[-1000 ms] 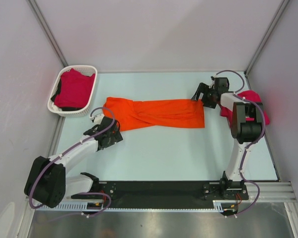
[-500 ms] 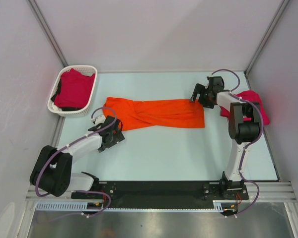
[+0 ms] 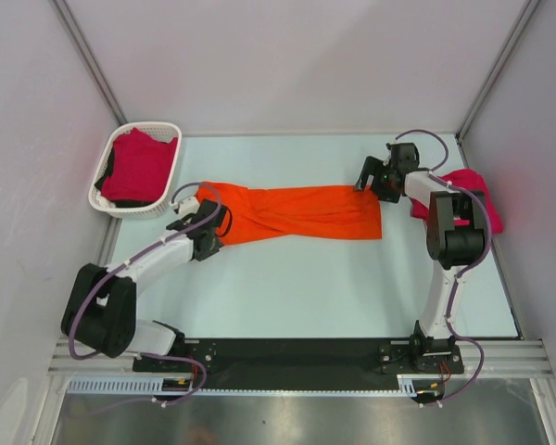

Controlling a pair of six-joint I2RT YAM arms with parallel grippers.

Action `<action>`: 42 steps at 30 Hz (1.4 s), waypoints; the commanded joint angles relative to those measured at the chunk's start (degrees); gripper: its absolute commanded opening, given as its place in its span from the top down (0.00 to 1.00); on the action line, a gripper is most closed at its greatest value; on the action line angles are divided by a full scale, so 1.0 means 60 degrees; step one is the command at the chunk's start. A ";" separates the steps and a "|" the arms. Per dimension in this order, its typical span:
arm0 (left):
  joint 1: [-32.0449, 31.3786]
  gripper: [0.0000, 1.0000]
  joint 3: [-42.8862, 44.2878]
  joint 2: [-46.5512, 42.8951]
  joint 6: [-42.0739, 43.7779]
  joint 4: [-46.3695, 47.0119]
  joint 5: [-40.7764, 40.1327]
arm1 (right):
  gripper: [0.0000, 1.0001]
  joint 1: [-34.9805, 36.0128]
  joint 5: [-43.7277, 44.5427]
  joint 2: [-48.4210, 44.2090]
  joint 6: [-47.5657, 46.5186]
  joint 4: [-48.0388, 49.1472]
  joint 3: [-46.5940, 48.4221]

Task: Fold and stack the t-shirts
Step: Rotate the tshirt 90 degrees

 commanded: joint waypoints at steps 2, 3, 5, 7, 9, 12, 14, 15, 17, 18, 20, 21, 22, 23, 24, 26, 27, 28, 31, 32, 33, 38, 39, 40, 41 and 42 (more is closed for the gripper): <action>-0.0015 1.00 0.0634 0.0780 0.0701 -0.0212 0.0374 | 0.09 -0.0013 -0.0262 0.0017 -0.0084 -0.0105 0.0307; -0.0015 1.00 0.0620 0.0839 0.0672 -0.0299 0.0331 | 0.09 -0.0028 -0.0263 0.0017 -0.0084 -0.0119 0.0307; -0.0015 1.00 0.0619 0.1029 0.0556 -0.0635 0.0155 | 0.09 -0.0042 -0.0263 -0.0012 -0.0084 -0.0119 0.0278; 0.0014 1.00 0.0736 0.1205 0.0409 -0.1146 -0.0079 | 0.09 -0.0057 -0.0248 0.0003 -0.0069 -0.0134 0.0249; 0.0058 1.00 0.0927 0.1381 0.0117 -0.1499 -0.0314 | 0.21 -0.0072 -0.0379 0.0032 -0.0069 -0.0104 0.0249; 0.0190 1.00 0.1234 0.1513 0.0057 -0.1603 -0.0388 | 0.55 -0.0087 -0.0643 0.0134 -0.0026 -0.0221 0.0351; 0.0234 1.00 0.1686 0.1761 0.0130 -0.1749 -0.0562 | 0.66 -0.0043 -0.0411 0.0251 -0.0026 -0.0644 0.0570; 0.0249 1.00 0.1892 0.2183 0.0188 -0.1866 -0.0621 | 0.66 0.0015 -0.0206 0.0252 -0.0011 -0.0748 0.0614; 0.0278 1.00 0.2462 0.2610 0.0218 -0.2335 -0.0841 | 0.66 0.0133 0.0596 0.0194 -0.0069 -0.1040 0.0659; 0.0307 1.00 0.2567 0.2902 0.0276 -0.2365 -0.0914 | 0.66 0.0293 0.0906 0.0150 -0.0156 -0.1115 0.0659; 0.0351 1.00 0.2772 0.3124 0.0291 -0.2468 -0.0945 | 0.67 0.0513 0.2087 0.0120 -0.0303 -0.1551 0.0862; 0.0395 1.00 0.2816 0.3212 0.0306 -0.2439 -0.0886 | 0.72 0.0645 0.2589 0.0149 -0.0362 -0.1743 0.0980; 0.0410 1.00 0.2875 0.3445 0.0407 -0.2438 -0.0915 | 0.79 0.0936 0.3522 0.0193 -0.0478 -0.2253 0.1141; 0.0439 1.00 0.3064 0.3563 0.0481 -0.2496 -0.0944 | 0.90 0.1069 0.4024 0.0266 -0.0509 -0.2519 0.1519; 0.0439 1.00 0.3182 0.3709 0.0511 -0.2570 -0.1133 | 0.93 0.1230 0.4508 0.0440 -0.0538 -0.2826 0.1712; 0.0468 1.00 0.3503 0.4060 0.0496 -0.2979 -0.1339 | 1.00 0.1553 0.5842 0.0603 -0.0495 -0.3720 0.2150; 0.0483 1.00 0.3578 0.4120 0.0496 -0.3053 -0.1441 | 1.00 0.1641 0.6063 0.0734 -0.0494 -0.3926 0.2211; 0.0541 1.00 0.3636 0.4150 0.0424 -0.3155 -0.1515 | 1.00 0.1772 0.6443 0.0779 -0.0451 -0.4261 0.2241; 0.0702 1.00 0.3812 0.4209 0.0452 -0.3229 -0.1720 | 1.00 0.1905 0.6928 0.1027 -0.0377 -0.4789 0.2314; 0.0732 1.00 0.3958 0.4325 0.0481 -0.3273 -0.1779 | 1.00 0.1935 0.7060 0.1101 -0.0290 -0.4894 0.2343; 0.0776 1.00 0.4061 0.4384 0.0467 -0.3389 -0.1852 | 1.00 0.1978 0.7192 0.1145 -0.0246 -0.4996 0.2285; 0.1084 1.00 0.4632 0.4940 0.0613 -0.3522 -0.2057 | 1.00 0.2198 0.7910 0.1496 0.0003 -0.5509 0.2051; 0.1156 1.00 0.4735 0.5130 0.0686 -0.3522 -0.2058 | 1.00 0.2199 0.7969 0.1598 0.0033 -0.5626 0.2050; 0.1172 1.00 0.4953 0.5262 0.0716 -0.3508 -0.2072 | 1.00 0.2213 0.7984 0.1730 0.0062 -0.5859 0.1992; 0.1186 1.00 0.5100 0.5409 0.0774 -0.3493 -0.2072 | 1.00 0.2286 0.7941 0.1818 0.0091 -0.5992 0.1977; 0.1215 1.00 0.5247 0.5729 0.0905 -0.3493 -0.2043 | 1.00 0.2344 0.7955 0.1877 0.0092 -0.6095 0.1934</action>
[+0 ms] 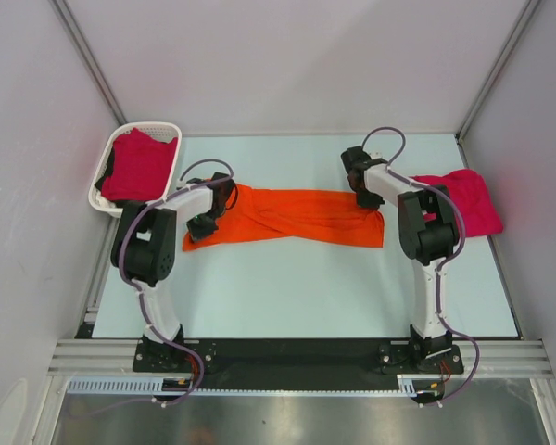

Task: Fold and stack the t-shirts
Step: Rotate the tshirt 90 degrees

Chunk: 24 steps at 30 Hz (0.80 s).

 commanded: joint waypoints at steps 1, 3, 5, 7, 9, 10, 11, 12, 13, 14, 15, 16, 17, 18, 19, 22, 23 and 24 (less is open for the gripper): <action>0.0185 1.00 0.1028 0.0792 0.0433 -0.0113 -0.0367 | 1.00 0.0130 0.0767 0.0777 0.0212 -0.1796 -0.0252; 0.0243 1.00 0.1352 0.1085 0.0622 -0.0127 -0.0294 | 1.00 0.0276 0.0769 0.1012 0.0328 -0.2192 -0.0340; 0.0273 1.00 0.1894 0.1451 0.0769 -0.0127 -0.0279 | 1.00 0.0364 0.0637 0.1042 0.0387 -0.2340 -0.0675; 0.0346 1.00 0.2449 0.1744 0.0960 -0.0142 -0.0235 | 1.00 0.0555 0.0520 0.0984 0.0431 -0.2443 -0.0955; 0.0404 1.00 0.2875 0.1950 0.1150 -0.0200 -0.0192 | 1.00 0.0628 0.0432 0.0838 0.0533 -0.2603 -0.1365; 0.0448 1.00 0.3298 0.2067 0.1209 -0.0229 -0.0162 | 1.00 0.0730 0.0373 0.0779 0.0578 -0.2677 -0.1468; 0.0478 1.00 0.3520 0.2271 0.1253 -0.0244 -0.0148 | 1.00 0.0789 0.0344 0.0720 0.0636 -0.2779 -0.1585; 0.0536 1.00 0.3725 0.2374 0.1340 -0.0273 -0.0118 | 1.00 0.0891 0.0242 0.0647 0.0695 -0.3027 -0.1600; 0.0565 1.00 0.4206 0.2506 0.1428 -0.0288 -0.0017 | 1.00 0.1037 0.0227 0.0588 0.0695 -0.3102 -0.1644; 0.0580 1.00 0.4515 0.2797 0.1487 -0.0317 -0.0016 | 1.00 0.1126 0.0197 0.0544 0.0797 -0.3204 -0.1659; 0.0609 1.00 0.4823 0.2960 0.1676 -0.0419 0.0028 | 1.00 0.1170 0.0023 0.0500 0.0812 -0.3408 -0.1659; 0.0639 1.00 0.5507 0.3121 0.1765 -0.0478 0.0072 | 1.00 0.1316 -0.0109 0.0427 0.0812 -0.3483 -0.1688; 0.0639 1.00 0.5862 0.3485 0.1824 -0.0653 0.0072 | 1.00 0.1390 -0.0212 0.0398 0.0856 -0.3585 -0.1674; 0.0653 1.00 0.6199 0.3663 0.1999 -0.0669 0.0087 | 1.00 0.1506 -0.0445 0.0354 0.0856 -0.3702 -0.1746; 0.0654 1.00 0.6855 0.3882 0.2117 -0.0698 0.0290 | 1.00 0.1609 -0.0592 0.0252 0.0856 -0.3732 -0.1776; 0.0610 1.00 0.8043 0.4615 0.2352 -0.1005 0.0351 | 1.00 0.2224 -0.1003 0.0032 0.0958 -0.3864 -0.1995; 0.0610 1.00 0.8266 0.4762 0.2381 -0.1079 0.0452 | 1.00 0.2501 -0.1091 0.0002 0.1031 -0.3937 -0.2025; 0.0610 1.00 0.8428 0.5039 0.2454 -0.1094 0.0511 | 1.00 0.2649 -0.1251 -0.0027 0.1105 -0.4010 -0.2069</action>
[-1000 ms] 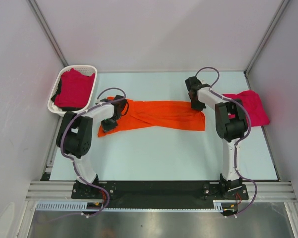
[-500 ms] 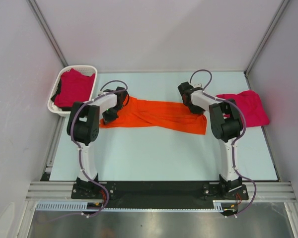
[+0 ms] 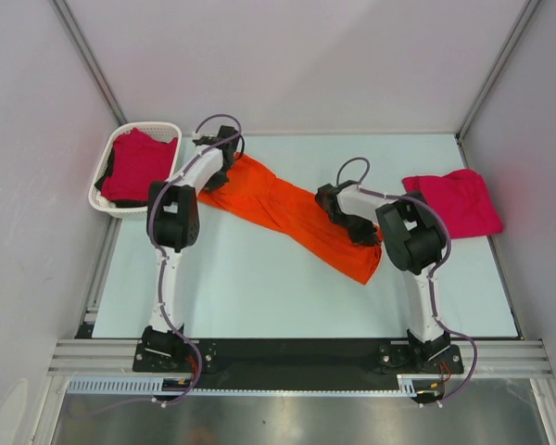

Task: Fold and stack the t-shirts
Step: Rotate the tshirt 90 degrees

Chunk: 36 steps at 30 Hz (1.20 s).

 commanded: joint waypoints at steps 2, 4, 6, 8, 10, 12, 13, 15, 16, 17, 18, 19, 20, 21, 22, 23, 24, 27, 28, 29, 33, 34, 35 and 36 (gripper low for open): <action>0.0016 1.00 0.1458 0.0845 0.0608 -0.0318 0.0417 | 1.00 0.1272 -0.3019 0.0158 0.0923 -0.1180 -0.0747; 0.0016 1.00 0.1648 0.1065 0.0652 -0.0216 0.0520 | 1.00 0.1552 -0.3210 0.0114 0.1026 -0.1195 -0.0864; 0.0016 1.00 0.1969 0.1212 0.0812 0.0062 0.0725 | 0.99 0.1961 -0.3533 0.0056 0.1099 -0.1239 -0.0894; 0.0016 1.00 0.2365 0.1563 0.1002 0.0063 0.0798 | 0.97 0.2168 -0.3563 0.0026 0.1187 -0.1385 -0.0952; 0.0016 1.00 0.2906 0.1754 0.1077 -0.0054 0.0799 | 0.88 0.2315 -0.3694 -0.0061 0.1203 -0.1401 -0.1055; 0.0016 1.00 0.2880 0.1594 0.1106 -0.0098 0.0741 | 0.83 0.2345 -0.3681 -0.0193 0.1246 -0.1473 -0.1172; 0.0016 0.99 0.2648 0.1477 0.1092 0.0003 0.0740 | 0.66 0.2330 -0.3622 -0.0266 0.1304 -0.1488 -0.1201; 0.0016 0.90 0.1875 0.0951 0.1121 0.0281 0.0813 | 0.35 0.2345 -0.3228 -0.0500 0.1392 -0.1663 -0.1129; 0.0016 0.82 0.1521 0.0688 0.1121 0.0602 0.0755 | 0.06 0.2374 -0.3009 -0.0588 0.1480 -0.1766 -0.1070; 0.0016 0.78 0.1140 0.0177 0.1121 0.0851 0.0784 | 0.00 0.2359 -0.2716 -0.0720 0.1524 -0.1883 -0.1012; 0.0016 0.74 0.0324 -0.0118 0.1150 0.1115 0.0784 | 0.00 0.2374 -0.2612 -0.0808 0.1553 -0.1942 -0.0881; 0.0016 0.48 -0.0046 -0.0382 0.1136 0.1567 0.0784 | 0.00 0.2330 -0.2509 -0.0983 0.1568 -0.1986 -0.0821; 0.0016 0.36 -0.0398 -0.0616 0.1121 0.1746 0.0755 | 0.00 0.2330 -0.2305 -0.1057 0.1568 -0.2059 -0.0734; 0.0016 0.26 -0.0996 -0.1097 0.1077 0.1893 0.0726 | 0.00 0.2316 -0.2231 -0.1116 0.1568 -0.2089 -0.0602; 0.0016 0.08 -0.1278 -0.1291 0.1062 0.2141 0.0682 | 0.01 0.2286 -0.2143 -0.1290 0.1568 -0.2104 -0.0514; 0.0001 0.03 -0.1542 -0.1539 0.1077 0.2274 0.0653 | 0.00 0.2301 -0.1997 -0.1365 0.1539 -0.2104 -0.0441; 0.0001 0.00 -0.1791 -0.1904 0.1106 0.2376 0.0652 | 0.00 0.2286 -0.1967 -0.1438 0.1510 -0.2104 -0.0367; 0.0001 0.00 -0.2830 -0.2651 0.1252 0.2831 0.0769 | 0.00 0.2257 -0.1864 -0.1760 0.1437 -0.2220 0.0115; 0.0001 0.00 -0.3007 -0.2829 0.1267 0.2991 0.0827 | 0.00 0.2271 -0.1820 -0.1833 0.1437 -0.2308 0.0407; -0.0028 0.00 -0.3154 -0.2990 0.1340 0.3080 0.0930 | 0.00 0.2257 -0.1878 -0.2008 0.1408 -0.2483 0.0569; -0.0101 0.00 -0.3973 -0.3781 0.1399 0.3227 0.0931 | 0.00 0.2198 -0.2200 -0.2390 0.1086 -0.3113 0.1331; -0.0101 0.01 -0.4077 -0.4000 0.1399 0.3271 0.0931 | 0.00 0.2184 -0.2215 -0.2420 0.1085 -0.3274 0.1405; -0.0101 0.00 -0.4165 -0.4075 0.1399 0.3256 0.0873 | 0.00 0.2184 -0.2070 -0.2377 0.1128 -0.3696 0.1493; -0.0087 0.00 -0.4326 -0.4163 0.1399 0.3242 0.0828 | 0.00 0.2198 -0.1895 -0.2333 0.1230 -0.3802 0.1508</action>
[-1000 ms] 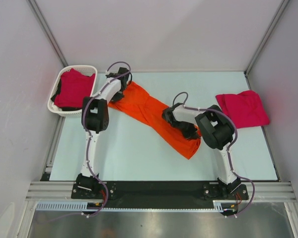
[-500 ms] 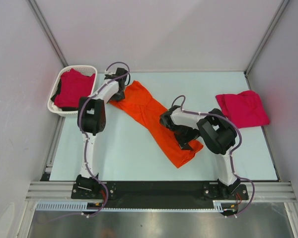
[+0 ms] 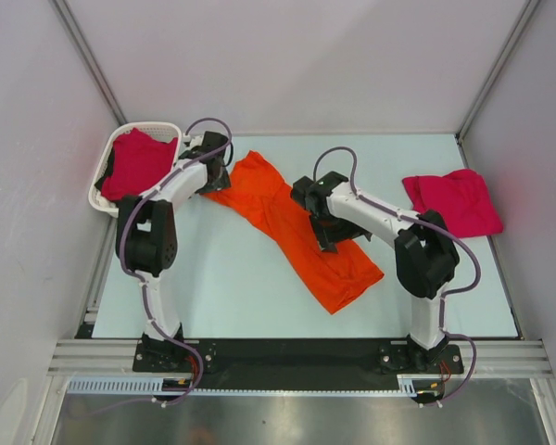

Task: Fold and stack the t-shirts
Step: Rotate the tshirt 90 degrees

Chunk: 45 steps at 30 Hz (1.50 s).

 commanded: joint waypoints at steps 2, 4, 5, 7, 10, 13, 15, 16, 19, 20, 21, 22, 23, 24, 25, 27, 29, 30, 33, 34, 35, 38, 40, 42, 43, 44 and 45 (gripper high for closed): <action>-0.0087 0.00 -0.0630 -0.1318 0.0080 0.0429 -0.0097 | 0.00 -0.0082 0.0210 -0.0543 0.0001 -0.0606 0.0277; -0.0087 0.00 -0.1040 -0.1670 -0.0008 0.0473 -0.0054 | 0.00 -0.0330 0.0195 -0.0690 -0.0175 -0.0005 0.0232; -0.0087 0.00 -0.1186 -0.2049 -0.0008 0.0488 -0.0025 | 0.00 -0.0419 0.0093 -0.0734 -0.0698 0.0854 0.0247; -0.0087 0.00 -0.1757 -0.2475 -0.0037 0.0561 0.0048 | 0.00 -0.0739 0.0325 -0.0822 -0.1155 0.1883 0.0364; -0.0087 0.00 -0.2650 -0.3442 -0.0140 0.0663 0.0078 | 0.00 -0.1223 -0.0696 -0.0794 -0.2693 0.4270 0.0481; -0.0131 0.00 -0.3485 -0.4263 -0.0257 0.0693 0.0209 | 0.00 -0.2102 -0.3633 -0.0226 -0.3442 0.6190 0.1194; -0.0145 0.00 -0.4055 -0.4759 -0.0432 0.0707 0.0312 | 0.00 -0.2586 -0.4795 0.0200 -0.3748 0.6706 0.1680; -0.0189 0.00 -0.4233 -0.4893 -0.0520 0.0751 0.0414 | 0.00 -0.2703 -0.5555 0.0739 -0.3750 0.7128 0.2204; -0.0277 0.00 -0.4761 -0.5114 -0.0623 0.0752 0.0415 | 0.00 -0.2982 -0.6787 0.1984 -0.3882 0.7147 0.3638; -0.0292 0.00 -0.4863 -0.5114 -0.0623 0.0737 0.0343 | 0.00 -0.3055 -0.7141 0.2294 -0.3926 0.7104 0.3964; -0.0321 0.00 -0.5053 -0.5114 -0.0667 0.0679 0.0327 | 0.00 -0.3100 -0.7521 0.2530 -0.3882 0.7074 0.4258; -0.0350 0.00 -0.5156 -0.5100 -0.0667 0.0693 0.0327 | 0.00 -0.3158 -0.8323 0.2735 -0.3853 0.7219 0.4434; -0.0336 0.00 -0.5259 -0.5085 -0.0682 0.0693 0.0327 | 0.00 -0.3217 -0.8795 0.3172 -0.3838 0.7235 0.4770; -0.0350 0.00 -0.5434 -0.5056 -0.0725 0.0679 0.0371 | 0.00 -0.3348 -0.9510 0.3365 -0.3534 0.7540 0.4831; -0.0379 0.00 -0.5494 -0.5027 -0.0740 0.0693 0.0386 | 0.00 -0.3393 -1.0025 0.3584 -0.3429 0.7659 0.5020; -0.0438 0.00 -0.5655 -0.5012 -0.0740 0.0693 0.0401 | 0.00 -0.3612 -1.0832 0.4141 -0.3092 0.7922 0.5153; -0.0438 0.00 -0.5801 -0.5070 -0.0784 0.0664 0.0371 | 0.00 -0.3642 -1.0996 0.4536 -0.3062 0.7895 0.5431; -0.0467 0.00 -0.5831 -0.5114 -0.0813 0.0649 0.0371 | 0.00 -0.3657 -1.1142 0.4655 -0.3076 0.7851 0.5519; -0.0482 0.00 -0.5904 -0.5158 -0.0799 0.0635 0.0328 | 0.00 -0.3686 -1.1217 0.4933 -0.3047 0.7909 0.5637; -0.0482 0.00 -0.5890 -0.5158 -0.0785 0.0605 0.0371 | 0.00 -0.3686 -1.1202 0.4992 -0.3062 0.7923 0.5681; -0.0497 0.00 -0.5904 -0.5158 -0.0784 0.0620 0.0371 | 0.00 -0.3686 -1.1231 0.5036 -0.3033 0.7938 0.5696; -0.0526 0.00 -0.5919 -0.5158 -0.0784 0.0605 0.0386 | 0.00 -0.3672 -1.1304 0.5256 -0.2887 0.8230 0.5740; -0.0541 0.00 -0.5977 -0.5144 -0.0814 0.0605 0.0371 | 0.00 -0.3642 -1.1422 0.5518 -0.2813 0.8333 0.5915; -0.0556 0.00 -0.6021 -0.5071 -0.0814 0.0605 0.0357 | 0.00 -0.3598 -1.1538 0.5724 -0.2696 0.8450 0.6105; -0.0556 0.00 -0.6036 -0.5056 -0.0814 0.0591 0.0342 | 0.00 -0.3569 -1.1568 0.5914 -0.2667 0.8523 0.6135; -0.0556 0.00 -0.6065 -0.5041 -0.0828 0.0591 0.0342 | 0.00 -0.3554 -1.1655 0.6017 -0.2579 0.8611 0.6223; -0.0556 0.01 -0.6080 -0.4983 -0.0828 0.0562 0.0327 | 0.00 -0.3525 -1.1642 0.6120 -0.2535 0.8597 0.6325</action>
